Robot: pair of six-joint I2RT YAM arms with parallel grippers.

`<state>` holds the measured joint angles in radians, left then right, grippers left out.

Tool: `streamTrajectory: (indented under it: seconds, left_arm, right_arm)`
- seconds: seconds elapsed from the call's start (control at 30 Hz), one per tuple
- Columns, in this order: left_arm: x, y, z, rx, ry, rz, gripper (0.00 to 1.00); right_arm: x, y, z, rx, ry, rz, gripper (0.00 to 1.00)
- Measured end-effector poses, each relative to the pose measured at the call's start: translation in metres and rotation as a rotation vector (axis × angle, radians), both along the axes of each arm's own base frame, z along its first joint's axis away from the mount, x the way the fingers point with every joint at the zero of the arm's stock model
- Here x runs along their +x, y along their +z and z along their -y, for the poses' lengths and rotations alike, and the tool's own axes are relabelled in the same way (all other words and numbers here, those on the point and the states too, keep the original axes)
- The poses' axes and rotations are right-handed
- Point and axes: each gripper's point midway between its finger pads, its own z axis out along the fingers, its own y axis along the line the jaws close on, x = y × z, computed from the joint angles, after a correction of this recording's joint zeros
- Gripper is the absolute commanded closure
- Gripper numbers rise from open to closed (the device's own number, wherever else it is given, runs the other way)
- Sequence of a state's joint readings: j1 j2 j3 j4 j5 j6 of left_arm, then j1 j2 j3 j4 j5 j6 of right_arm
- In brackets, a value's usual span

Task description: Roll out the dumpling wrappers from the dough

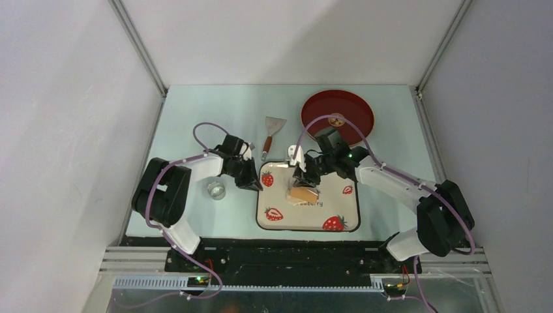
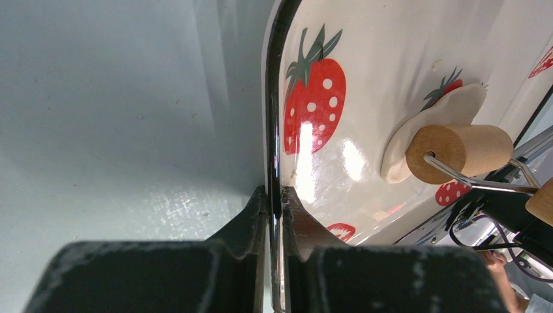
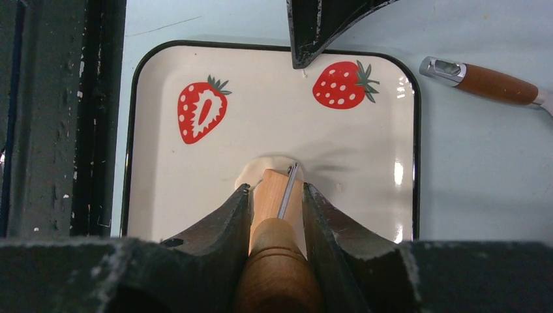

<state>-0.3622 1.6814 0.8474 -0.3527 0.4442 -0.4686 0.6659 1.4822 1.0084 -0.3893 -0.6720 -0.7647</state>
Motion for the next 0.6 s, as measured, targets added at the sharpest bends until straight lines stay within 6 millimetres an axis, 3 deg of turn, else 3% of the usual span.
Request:
streamTrajectory:
  seconds: [0.33,0.6]
  left_arm:
    - [0.0,0.0,0.0,0.0,0.0,0.0,1.0]
    - [0.0,0.0,0.0,0.0,0.0,0.0,1.0]
  right_arm:
    - [-0.004,0.014,0.005,0.027,-0.013,0.035,1.0]
    - [-0.004,0.04,0.031,0.044,-0.086,0.027,1.0]
